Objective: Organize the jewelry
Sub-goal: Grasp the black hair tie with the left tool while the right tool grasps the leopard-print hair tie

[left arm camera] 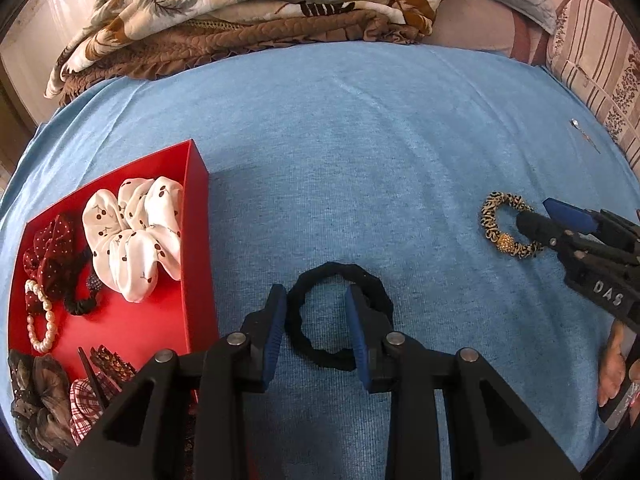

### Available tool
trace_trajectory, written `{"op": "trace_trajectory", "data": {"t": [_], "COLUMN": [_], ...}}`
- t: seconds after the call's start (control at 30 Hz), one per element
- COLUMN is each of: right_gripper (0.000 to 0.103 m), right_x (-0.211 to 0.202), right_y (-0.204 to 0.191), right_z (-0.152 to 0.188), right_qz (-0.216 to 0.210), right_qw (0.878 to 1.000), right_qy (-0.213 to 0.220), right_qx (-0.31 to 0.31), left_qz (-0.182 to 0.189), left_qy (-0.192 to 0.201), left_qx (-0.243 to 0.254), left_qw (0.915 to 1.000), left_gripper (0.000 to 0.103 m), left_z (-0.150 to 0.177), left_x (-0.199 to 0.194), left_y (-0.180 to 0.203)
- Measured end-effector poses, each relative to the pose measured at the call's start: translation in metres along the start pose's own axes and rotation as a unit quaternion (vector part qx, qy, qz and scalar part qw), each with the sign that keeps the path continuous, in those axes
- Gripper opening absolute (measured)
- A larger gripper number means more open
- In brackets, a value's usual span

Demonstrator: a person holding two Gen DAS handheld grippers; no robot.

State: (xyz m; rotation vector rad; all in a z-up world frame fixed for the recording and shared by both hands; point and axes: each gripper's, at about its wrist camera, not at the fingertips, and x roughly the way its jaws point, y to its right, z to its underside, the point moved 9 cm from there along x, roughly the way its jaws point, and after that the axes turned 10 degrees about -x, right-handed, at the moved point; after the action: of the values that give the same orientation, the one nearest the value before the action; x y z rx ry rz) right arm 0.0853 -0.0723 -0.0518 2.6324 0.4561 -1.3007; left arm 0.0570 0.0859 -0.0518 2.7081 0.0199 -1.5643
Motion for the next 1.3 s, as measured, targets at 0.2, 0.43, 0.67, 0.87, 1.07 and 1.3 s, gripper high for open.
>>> {"op": "trace_trajectory", "data": {"t": [0.2,0.43,0.67,0.87,1.07,1.3], "right_gripper": [0.032,0.011,0.002,0.002,0.035,0.04], "right_x": [0.001,-0.016,-0.044,-0.046,-0.019,0.004], "right_y": [0.002,0.012,0.007,-0.004,-0.005,-0.004], "right_z": [0.001,-0.002,-0.005,0.001,-0.003,-0.007], "right_qz": [0.035,0.045,0.022,0.005,0.023,0.014], "right_qw": [0.999,0.999,0.998,0.998,0.999,1.0], "right_qy": [-0.003,0.023,0.053,0.051,0.03,0.012], "right_qx": [-0.018,0.013,0.04,0.036,0.012,-0.009], "left_qz": [0.005,0.045,0.079,0.086,0.093,0.079], "left_qy": [0.004,0.007,0.045,0.06,0.043,0.025], "left_qx": [-0.009,-0.027,-0.024,-0.024,-0.029,-0.002], "left_qw": [0.9999,0.9986,0.9956,0.9942,0.9944,0.9966], "left_gripper": [0.009,0.007,0.007,0.007,0.008,0.008], "left_z": [0.006,0.018,0.024,0.03,0.039,0.049], "left_x": [-0.008,-0.029,-0.072,-0.089,-0.08,-0.056], "left_y": [0.005,0.011,0.018,0.015,0.015,0.029]}}
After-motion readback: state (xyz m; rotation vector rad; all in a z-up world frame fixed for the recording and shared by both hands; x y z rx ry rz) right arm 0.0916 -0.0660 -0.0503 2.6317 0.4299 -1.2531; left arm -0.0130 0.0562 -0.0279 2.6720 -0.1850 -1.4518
